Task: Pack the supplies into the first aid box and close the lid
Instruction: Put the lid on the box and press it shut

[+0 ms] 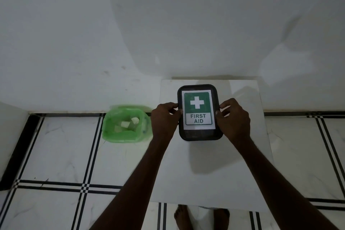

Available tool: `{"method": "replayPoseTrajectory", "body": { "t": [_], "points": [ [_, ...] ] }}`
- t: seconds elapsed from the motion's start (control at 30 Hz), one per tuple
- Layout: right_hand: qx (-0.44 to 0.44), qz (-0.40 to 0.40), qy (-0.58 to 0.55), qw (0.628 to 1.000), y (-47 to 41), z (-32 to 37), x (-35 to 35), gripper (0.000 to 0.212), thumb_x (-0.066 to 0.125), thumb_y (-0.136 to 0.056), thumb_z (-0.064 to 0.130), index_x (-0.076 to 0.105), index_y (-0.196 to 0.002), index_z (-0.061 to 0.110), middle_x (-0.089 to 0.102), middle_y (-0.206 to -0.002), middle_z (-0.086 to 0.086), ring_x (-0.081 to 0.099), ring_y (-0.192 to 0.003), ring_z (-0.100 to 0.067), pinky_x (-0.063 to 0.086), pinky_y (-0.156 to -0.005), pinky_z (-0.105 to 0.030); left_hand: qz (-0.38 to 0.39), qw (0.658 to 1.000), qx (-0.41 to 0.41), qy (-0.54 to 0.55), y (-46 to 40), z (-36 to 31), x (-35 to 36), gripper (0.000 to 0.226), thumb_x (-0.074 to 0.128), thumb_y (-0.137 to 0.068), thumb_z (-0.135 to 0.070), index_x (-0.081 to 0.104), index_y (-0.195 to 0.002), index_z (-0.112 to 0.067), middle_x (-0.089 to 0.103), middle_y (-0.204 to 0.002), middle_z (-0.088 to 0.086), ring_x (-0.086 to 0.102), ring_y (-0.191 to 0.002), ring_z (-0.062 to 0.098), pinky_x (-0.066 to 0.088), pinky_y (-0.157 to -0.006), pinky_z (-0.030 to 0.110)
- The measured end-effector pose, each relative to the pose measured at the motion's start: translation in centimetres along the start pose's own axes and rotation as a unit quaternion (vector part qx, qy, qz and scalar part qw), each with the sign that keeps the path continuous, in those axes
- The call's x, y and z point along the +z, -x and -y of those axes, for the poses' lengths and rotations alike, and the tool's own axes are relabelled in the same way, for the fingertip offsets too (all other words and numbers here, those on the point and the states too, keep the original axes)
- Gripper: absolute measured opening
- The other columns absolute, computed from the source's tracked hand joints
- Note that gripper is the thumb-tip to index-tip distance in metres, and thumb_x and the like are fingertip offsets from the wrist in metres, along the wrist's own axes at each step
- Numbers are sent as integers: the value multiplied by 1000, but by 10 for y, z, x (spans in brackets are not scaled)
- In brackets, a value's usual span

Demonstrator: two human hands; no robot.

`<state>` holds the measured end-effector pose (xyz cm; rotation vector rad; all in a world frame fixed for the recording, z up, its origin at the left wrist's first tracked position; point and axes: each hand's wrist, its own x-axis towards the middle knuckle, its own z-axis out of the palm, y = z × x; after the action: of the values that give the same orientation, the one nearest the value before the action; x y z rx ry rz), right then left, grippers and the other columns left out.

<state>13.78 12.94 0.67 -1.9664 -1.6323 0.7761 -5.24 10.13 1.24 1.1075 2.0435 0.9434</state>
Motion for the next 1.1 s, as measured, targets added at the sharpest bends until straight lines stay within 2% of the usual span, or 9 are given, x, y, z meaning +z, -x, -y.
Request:
{"method": "replayPoseTrajectory", "body": {
  "t": [0.13,0.2,0.33,0.43,0.53,0.67,0.83,0.93,1.1],
  "points": [
    [62,98,-71,991,-14,-12,-2,23,69,-86,25,64,-104,10,73,-99,-11,69,-85,-27,59,-81,-50,10,1000,-22,-10,-5,5,3,25,71,-79,-24,76,-100,-12,77,-78,6,73,-65,24,62,-70,43],
    [69,110,-64,989,-17,-13,-1,20,66,-89,26,64,-102,10,72,-101,-11,67,-88,-25,58,-84,-48,10,999,-22,-27,-4,6,8,23,66,-82,-26,75,-99,-13,76,-84,5,73,-73,24,60,-75,41],
    [39,80,-16,996,-13,-9,5,21,59,-94,26,59,-103,7,70,-106,-13,65,-93,-29,52,-79,-38,-16,996,-5,-86,3,0,14,22,58,-91,-22,69,-107,-11,74,-95,5,67,-88,24,46,-76,30],
    [32,90,-6,995,-11,-8,8,24,54,-97,24,53,-108,3,68,-108,-17,65,-97,-34,47,-70,-32,-29,991,33,-128,14,0,25,25,46,-97,-21,59,-113,-6,68,-103,14,64,-91,33,46,-75,40],
    [14,86,-1,996,-3,-11,10,23,48,-99,23,48,-108,2,67,-103,-18,67,-95,-34,43,-56,-23,-34,986,62,-150,27,0,36,30,32,-100,-21,49,-118,-4,65,-104,18,64,-83,39,49,-65,45],
    [22,47,17,999,8,-20,17,17,40,-101,25,41,-98,8,68,-88,-18,67,-73,-32,53,-56,-33,-34,989,29,-142,32,-1,44,24,34,-101,-18,46,-120,-8,66,-103,14,66,-82,36,39,-62,32],
    [28,-34,56,997,13,-19,29,33,34,-102,34,45,-88,7,64,-76,-14,62,-62,-29,39,-48,-24,-55,992,-1,-111,38,-1,53,22,32,-104,-23,44,-116,-9,71,-99,12,59,-69,22,23,-48,11],
    [30,-42,62,997,12,-21,30,41,31,-103,39,48,-85,6,64,-75,-13,59,-60,-28,37,-50,-24,-63,992,2,-112,36,2,57,23,32,-104,-25,45,-115,-9,72,-98,11,65,-74,26,23,-47,12],
    [29,-60,46,997,16,-28,32,42,32,-103,37,51,-89,2,69,-80,-18,67,-69,-36,43,-56,-28,-42,995,10,-95,37,2,59,24,33,-104,-26,46,-117,-10,70,-103,11,65,-80,26,35,-63,24]
  ]
}}
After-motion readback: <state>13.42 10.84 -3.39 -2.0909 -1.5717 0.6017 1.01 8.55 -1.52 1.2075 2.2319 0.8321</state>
